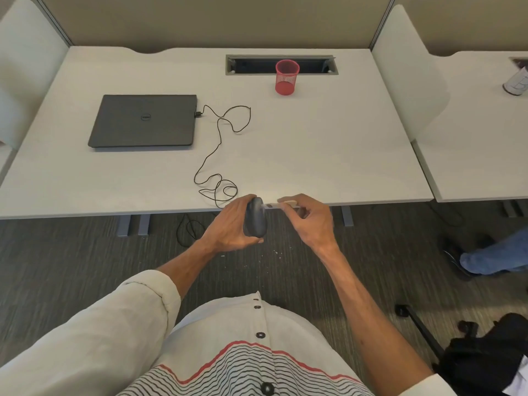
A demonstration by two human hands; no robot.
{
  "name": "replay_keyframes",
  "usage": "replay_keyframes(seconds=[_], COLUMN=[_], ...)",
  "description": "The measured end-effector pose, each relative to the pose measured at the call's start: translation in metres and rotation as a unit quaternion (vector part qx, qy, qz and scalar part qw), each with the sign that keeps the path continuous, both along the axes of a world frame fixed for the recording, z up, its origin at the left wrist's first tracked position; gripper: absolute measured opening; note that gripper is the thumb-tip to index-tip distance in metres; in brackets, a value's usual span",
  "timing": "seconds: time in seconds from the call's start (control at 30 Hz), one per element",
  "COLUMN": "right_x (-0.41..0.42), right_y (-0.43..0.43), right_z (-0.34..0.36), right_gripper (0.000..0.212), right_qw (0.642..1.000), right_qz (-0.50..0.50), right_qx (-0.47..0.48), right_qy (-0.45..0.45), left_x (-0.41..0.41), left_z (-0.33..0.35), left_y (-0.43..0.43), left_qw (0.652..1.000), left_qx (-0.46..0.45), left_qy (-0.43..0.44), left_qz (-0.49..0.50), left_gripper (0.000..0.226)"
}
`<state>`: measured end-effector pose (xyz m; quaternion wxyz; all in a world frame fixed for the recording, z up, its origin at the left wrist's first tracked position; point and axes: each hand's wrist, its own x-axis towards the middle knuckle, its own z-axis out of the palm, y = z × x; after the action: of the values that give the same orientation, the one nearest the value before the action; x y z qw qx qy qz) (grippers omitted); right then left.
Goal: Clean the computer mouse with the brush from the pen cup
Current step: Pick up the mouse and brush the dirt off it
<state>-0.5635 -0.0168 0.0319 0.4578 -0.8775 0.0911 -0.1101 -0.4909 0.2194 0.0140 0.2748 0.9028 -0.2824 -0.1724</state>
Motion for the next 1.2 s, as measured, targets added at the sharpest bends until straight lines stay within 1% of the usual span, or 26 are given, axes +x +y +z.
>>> replay_keyframes(seconds=[0.07,0.17,0.33,0.47,0.53,0.6,0.67,0.73,0.8,0.87,0.97,1.07,1.2], right_x=[0.005,0.009,0.004,-0.004,-0.008,-0.011,-0.013,-0.013,-0.011,-0.008,-0.009,-0.017,-0.028], right_y=[0.011,0.022,0.031,0.028,0.025,0.02,0.015,0.01,0.008,0.008,0.009,0.008,-0.006], right_z=[0.004,0.005,0.0,-0.003,-0.004,-0.004,-0.004,-0.002,0.002,0.002,0.001,0.001,-0.001], right_gripper=[0.019,0.023,0.021,0.021,0.019,0.014,0.012,0.012,0.015,0.02,0.021,0.017,0.01], right_qw=[0.999,0.997,0.993,0.991,0.99,0.992,0.996,0.995,0.991,0.991,0.994,0.996,0.989], right_qz=[0.025,0.027,0.028,0.045,0.061,0.061,0.03,-0.03,-0.082,-0.092,-0.053,-0.013,0.069], right_qx=[-0.039,-0.076,-0.114,-0.116,-0.107,-0.066,0.01,0.079,0.096,0.088,0.079,0.053,0.067], right_qy=[-0.009,-0.005,0.031,0.052,0.074,0.09,0.086,0.058,0.039,0.033,0.045,0.07,0.109], left_x=[-0.002,-0.005,-0.009,-0.011,-0.011,-0.012,-0.013,-0.014,-0.015,-0.016,-0.017,-0.017,-0.016], left_z=[0.0,-0.002,-0.004,-0.004,-0.004,-0.003,-0.002,-0.001,-0.001,0.0,0.0,0.001,0.001], left_y=[-0.001,-0.002,-0.001,0.002,0.002,0.002,0.001,0.001,0.001,0.0,-0.001,-0.002,0.002], left_qw=[1.0,1.0,0.999,0.999,0.999,0.999,0.999,0.999,1.0,1.0,1.0,1.0,1.0], left_qx=[0.003,0.016,0.034,0.039,0.038,0.036,0.036,0.032,0.024,0.02,0.016,0.013,0.009], left_qy=[-0.001,-0.001,-0.005,0.0,0.003,0.004,0.0,-0.005,-0.007,-0.005,-0.002,0.002,0.008], left_qz=[-0.005,-0.009,-0.015,-0.017,-0.014,-0.012,-0.009,-0.008,-0.009,-0.006,-0.004,0.004,0.012], left_gripper=[0.119,0.123,0.125,0.125,0.124,0.124,0.126,0.125,0.124,0.125,0.127,0.13,0.128])
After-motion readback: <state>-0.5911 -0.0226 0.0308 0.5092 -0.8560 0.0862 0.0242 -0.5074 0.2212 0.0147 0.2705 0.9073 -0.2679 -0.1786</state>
